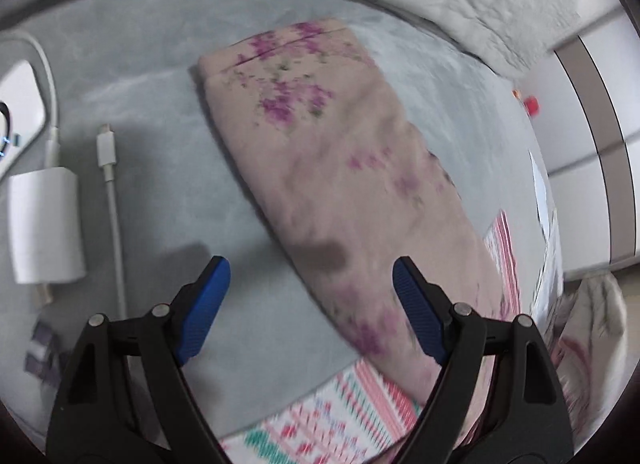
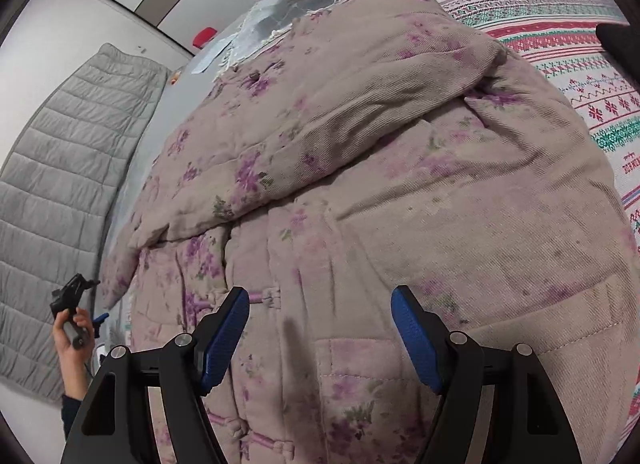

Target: Fold large clothes

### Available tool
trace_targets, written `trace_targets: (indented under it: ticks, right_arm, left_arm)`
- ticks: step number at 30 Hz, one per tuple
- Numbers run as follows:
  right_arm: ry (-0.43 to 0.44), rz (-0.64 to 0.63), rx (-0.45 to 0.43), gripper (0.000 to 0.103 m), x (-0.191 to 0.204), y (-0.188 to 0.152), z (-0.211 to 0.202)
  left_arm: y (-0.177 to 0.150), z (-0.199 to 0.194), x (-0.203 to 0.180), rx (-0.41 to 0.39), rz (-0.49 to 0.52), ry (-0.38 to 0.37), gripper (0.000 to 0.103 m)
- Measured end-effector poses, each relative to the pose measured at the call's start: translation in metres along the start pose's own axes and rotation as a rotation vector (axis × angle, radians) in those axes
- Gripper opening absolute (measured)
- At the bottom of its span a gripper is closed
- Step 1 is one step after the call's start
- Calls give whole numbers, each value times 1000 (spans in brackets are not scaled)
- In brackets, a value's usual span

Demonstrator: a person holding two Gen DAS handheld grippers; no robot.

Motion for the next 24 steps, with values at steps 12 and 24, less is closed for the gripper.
trace_targets:
  ticks: [12,24]
  right_arm:
    - [-15,14,1,75,-6,2,1]
    - [-17,29,15,75,-12,4,9]
  left_arm:
    - [3,20,-4,-67,-51,-25,89]
    - [13,11,-17,-184,11,-24,16]
Point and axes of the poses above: each gripper's, at about its wrist camera, not at the fingertips, and z roughly the way its jaws point, x to its left, y to its top, the point moved 3 cm from there along z, roughly the way its jaws point, and after that the axes turned 5 degrees about x, right-handed, at the moved point
